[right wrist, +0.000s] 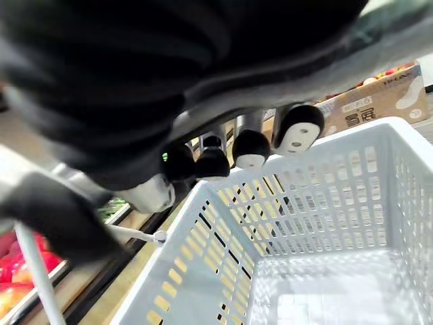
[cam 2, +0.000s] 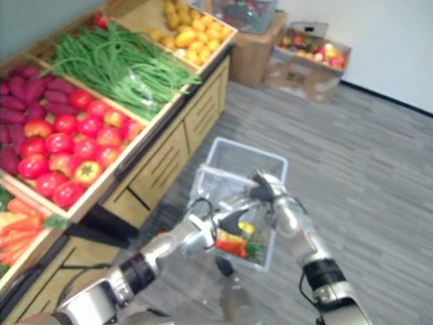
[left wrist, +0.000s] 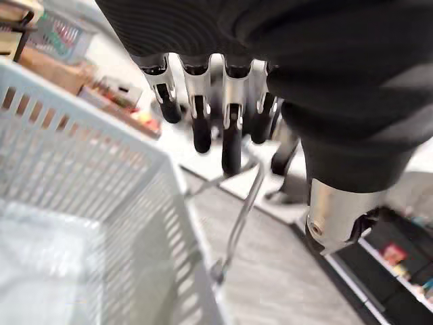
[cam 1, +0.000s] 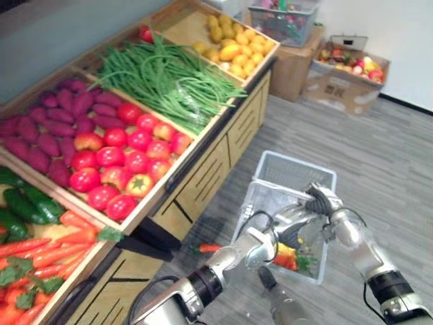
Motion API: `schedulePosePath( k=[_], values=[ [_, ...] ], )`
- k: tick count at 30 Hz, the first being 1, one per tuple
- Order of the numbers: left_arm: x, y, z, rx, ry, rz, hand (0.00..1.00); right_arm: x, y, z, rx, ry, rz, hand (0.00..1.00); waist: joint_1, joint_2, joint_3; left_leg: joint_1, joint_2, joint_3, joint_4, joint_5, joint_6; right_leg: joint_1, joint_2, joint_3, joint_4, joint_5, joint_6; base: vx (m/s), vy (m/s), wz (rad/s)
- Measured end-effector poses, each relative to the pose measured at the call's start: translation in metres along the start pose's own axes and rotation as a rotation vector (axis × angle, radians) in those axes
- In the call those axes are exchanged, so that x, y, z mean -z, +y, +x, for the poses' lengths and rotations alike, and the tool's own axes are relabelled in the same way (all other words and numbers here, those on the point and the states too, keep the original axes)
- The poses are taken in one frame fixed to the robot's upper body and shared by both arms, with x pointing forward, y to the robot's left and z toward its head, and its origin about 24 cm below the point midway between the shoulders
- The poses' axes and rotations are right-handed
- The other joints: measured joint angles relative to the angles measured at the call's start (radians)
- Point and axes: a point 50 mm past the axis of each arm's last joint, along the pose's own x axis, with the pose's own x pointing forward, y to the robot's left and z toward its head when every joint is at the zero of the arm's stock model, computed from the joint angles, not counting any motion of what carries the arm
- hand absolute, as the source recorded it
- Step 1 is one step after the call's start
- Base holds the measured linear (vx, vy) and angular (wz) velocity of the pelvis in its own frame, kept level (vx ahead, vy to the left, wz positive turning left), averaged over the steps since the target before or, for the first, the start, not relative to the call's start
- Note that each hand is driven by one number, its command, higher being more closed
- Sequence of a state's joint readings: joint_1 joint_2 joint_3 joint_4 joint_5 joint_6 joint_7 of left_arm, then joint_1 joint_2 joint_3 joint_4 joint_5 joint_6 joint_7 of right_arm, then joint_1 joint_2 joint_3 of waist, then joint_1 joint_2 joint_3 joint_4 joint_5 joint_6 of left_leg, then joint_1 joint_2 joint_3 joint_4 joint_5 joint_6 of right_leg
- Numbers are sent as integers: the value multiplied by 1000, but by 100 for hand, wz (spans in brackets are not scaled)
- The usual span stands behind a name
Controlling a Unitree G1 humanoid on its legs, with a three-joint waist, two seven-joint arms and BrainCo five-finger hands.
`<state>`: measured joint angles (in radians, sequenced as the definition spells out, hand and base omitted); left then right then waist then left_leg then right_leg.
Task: Pick vegetable in the basket
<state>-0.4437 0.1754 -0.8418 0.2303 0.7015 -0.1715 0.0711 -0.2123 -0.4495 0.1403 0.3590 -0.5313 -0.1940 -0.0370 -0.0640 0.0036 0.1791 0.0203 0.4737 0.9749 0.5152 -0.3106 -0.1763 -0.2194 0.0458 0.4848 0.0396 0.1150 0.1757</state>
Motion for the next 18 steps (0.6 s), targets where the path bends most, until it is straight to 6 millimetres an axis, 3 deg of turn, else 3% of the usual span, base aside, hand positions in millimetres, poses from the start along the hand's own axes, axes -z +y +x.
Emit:
schedulePosePath(
  k=[6, 10, 14, 18],
  values=[
    [-24, 42, -41, -7, -218, -1, 0, 41, -8, -32, 60, 173, 33, 100, 39, 12, -8, -23, 2, -65, 14, -11, 7, 6, -18, -96, 66, -38, -13, -21, 28, 42],
    [-37, 65, -72, -35, -287, -97, 0, 77, -2, -69, 64, 348, 60, 100, 59, 45, -56, -69, -12, -140, 9, -2, 29, 32, -67, -213, 68, -48, -15, 3, 32, 79],
    [-36, 81, -88, -162, -255, -184, 0, 104, 19, -105, 76, 537, 169, 100, 93, 43, -94, -106, -92, -254, -55, 30, 62, 66, -135, -326, 70, -52, -22, -27, 70, 88],
    [-13, 89, -116, -391, -75, -284, 0, 121, 49, -138, 97, 718, 306, 100, 102, 21, -126, -113, -192, -360, -165, 90, 89, 108, -199, -431, 68, -59, -35, -16, 45, 92]
  ],
)
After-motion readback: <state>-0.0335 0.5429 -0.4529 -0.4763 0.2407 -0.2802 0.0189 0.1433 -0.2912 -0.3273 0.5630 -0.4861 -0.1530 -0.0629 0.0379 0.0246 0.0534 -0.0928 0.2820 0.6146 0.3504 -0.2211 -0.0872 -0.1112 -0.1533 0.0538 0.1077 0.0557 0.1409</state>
